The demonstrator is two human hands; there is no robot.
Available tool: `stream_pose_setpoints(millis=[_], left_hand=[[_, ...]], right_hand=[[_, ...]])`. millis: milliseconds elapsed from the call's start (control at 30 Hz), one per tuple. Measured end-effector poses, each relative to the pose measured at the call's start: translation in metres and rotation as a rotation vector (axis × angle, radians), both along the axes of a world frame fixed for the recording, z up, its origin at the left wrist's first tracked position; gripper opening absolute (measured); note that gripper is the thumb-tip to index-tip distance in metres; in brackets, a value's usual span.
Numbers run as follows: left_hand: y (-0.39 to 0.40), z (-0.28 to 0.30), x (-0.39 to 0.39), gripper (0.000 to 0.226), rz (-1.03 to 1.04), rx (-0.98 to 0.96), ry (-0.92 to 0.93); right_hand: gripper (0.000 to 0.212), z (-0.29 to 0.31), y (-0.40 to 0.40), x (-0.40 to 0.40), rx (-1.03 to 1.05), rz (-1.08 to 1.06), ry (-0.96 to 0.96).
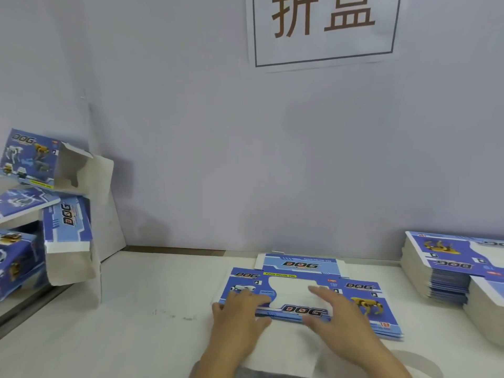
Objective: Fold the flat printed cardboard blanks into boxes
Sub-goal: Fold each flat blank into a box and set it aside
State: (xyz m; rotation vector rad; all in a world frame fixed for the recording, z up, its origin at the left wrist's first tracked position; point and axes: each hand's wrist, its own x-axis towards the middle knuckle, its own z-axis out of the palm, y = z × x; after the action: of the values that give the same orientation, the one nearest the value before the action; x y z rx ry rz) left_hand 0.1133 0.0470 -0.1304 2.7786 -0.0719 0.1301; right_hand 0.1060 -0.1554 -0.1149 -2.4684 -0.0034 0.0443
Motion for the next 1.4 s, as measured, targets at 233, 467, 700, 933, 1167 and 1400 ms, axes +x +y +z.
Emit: stream_pose_setpoints(millis=[233, 467, 700, 933, 1167, 1400], left_hand=[[0.002, 0.001, 0.003, 0.029, 0.021, -0.065, -0.081], [-0.001, 0.005, 0.004, 0.025, -0.014, -0.106, -0.393], [-0.006, 0.016, -0.002, 0.049, 0.091, -0.397, -0.877], [-0.002, 0.031, -0.007, 0.034, 0.166, -0.779, -0.994], [-0.005, 0.044, -0.008, 0.073, 0.149, -1.262, -0.433], [-0.003, 0.066, -0.023, 0.039, -0.242, -1.442, -0.099]], right_hand=[[0.037, 0.002, -0.005, 0.0, -0.158, -0.009, -0.078], [0.028, 0.004, -0.002, 0.002, -0.125, -0.024, -0.226], [0.023, 0.002, -0.004, 0.002, 0.042, -0.123, -0.477], [0.025, 0.011, -0.009, 0.003, 0.297, -0.269, -0.877], [0.02, 0.049, -0.001, -0.006, 0.88, -0.314, -0.912], [0.018, 0.063, 0.003, -0.01, 1.006, -0.248, -0.672]])
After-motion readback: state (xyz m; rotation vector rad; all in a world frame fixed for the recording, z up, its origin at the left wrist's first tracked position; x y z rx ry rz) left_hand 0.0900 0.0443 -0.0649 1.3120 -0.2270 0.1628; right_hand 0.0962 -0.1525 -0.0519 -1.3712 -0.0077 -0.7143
